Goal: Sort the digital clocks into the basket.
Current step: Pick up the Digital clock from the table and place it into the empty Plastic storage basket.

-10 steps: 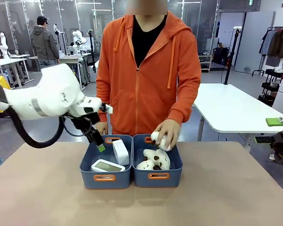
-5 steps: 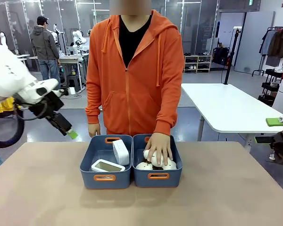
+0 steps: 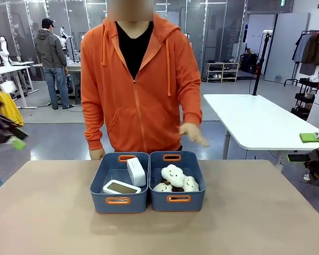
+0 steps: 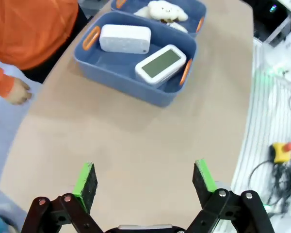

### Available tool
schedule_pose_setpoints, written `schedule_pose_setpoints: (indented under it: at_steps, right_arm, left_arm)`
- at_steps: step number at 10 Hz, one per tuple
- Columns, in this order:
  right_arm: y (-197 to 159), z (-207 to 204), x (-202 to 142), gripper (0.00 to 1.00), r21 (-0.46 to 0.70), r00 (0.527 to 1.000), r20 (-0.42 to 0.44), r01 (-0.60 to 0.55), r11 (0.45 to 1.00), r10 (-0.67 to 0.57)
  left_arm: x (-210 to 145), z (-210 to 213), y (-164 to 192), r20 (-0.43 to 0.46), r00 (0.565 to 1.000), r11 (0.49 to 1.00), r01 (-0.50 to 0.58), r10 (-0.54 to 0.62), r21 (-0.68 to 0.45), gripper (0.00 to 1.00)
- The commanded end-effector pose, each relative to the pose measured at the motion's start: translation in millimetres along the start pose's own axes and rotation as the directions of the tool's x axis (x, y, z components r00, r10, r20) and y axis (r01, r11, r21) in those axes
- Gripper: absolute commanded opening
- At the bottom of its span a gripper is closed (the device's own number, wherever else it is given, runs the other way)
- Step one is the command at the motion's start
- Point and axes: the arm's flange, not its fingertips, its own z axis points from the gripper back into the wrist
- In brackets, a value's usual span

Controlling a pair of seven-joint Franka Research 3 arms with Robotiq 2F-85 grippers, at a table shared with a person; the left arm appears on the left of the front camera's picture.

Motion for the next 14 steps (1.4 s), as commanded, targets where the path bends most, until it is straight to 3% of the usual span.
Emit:
schedule_pose_setpoints:
  at_steps: [1,3,4,14]
  right_arm:
    - [2,1,1,1.0,0.007,1.0,0.0,-0.01,1.0,0.01]
    - [2,1,1,1.0,0.007,1.0,0.0,-0.01,1.0,0.01]
    - [2,1,1,1.0,0.007,1.0,0.0,-0.01,1.0,0.01]
    - [2,1,1,1.0,0.007,1.0,0.0,-0.01,1.0,0.01]
  left_arm:
    - [-36,19,-6,0.133,0.982,0.991,0.132,-0.134,0.024,1.0]
    - [-39,32,-1,0.121,0.973,0.976,0.182,-0.197,0.119,1.0]
    - [-40,37,-4,0.077,0.987,0.989,0.135,-0.14,0.067,1.0]
    - [-40,37,-4,0.077,0.987,0.989,0.135,-0.14,0.067,1.0]
